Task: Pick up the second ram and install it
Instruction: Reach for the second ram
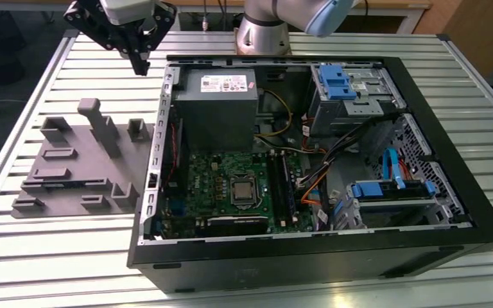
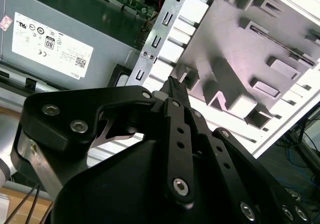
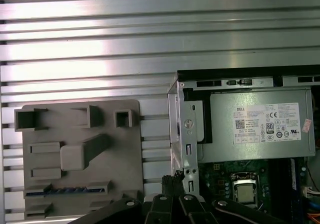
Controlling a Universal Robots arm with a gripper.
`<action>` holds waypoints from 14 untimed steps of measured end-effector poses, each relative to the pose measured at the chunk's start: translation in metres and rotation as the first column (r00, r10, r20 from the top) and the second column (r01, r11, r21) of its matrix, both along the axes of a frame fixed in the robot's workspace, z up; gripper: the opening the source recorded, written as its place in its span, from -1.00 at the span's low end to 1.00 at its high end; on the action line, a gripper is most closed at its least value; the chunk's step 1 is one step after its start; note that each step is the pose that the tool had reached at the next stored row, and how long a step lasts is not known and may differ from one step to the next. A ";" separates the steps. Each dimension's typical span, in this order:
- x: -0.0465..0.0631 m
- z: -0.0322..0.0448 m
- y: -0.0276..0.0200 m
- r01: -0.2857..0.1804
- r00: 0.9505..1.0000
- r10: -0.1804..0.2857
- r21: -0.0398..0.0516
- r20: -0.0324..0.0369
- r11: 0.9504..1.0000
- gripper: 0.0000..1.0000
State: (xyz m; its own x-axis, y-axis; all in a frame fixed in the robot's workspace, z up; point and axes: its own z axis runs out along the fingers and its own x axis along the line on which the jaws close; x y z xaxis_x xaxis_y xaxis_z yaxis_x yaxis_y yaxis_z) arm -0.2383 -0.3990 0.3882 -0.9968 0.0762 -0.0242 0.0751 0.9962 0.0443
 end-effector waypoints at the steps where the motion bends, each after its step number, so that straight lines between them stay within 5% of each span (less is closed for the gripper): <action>1: -0.001 0.0000 0.0000 0.000 1.000 0.000 0.000 0.000 1.000 -0.79; 14: -0.002 0.0000 0.0000 0.000 1.000 0.000 0.000 0.000 1.000 -0.79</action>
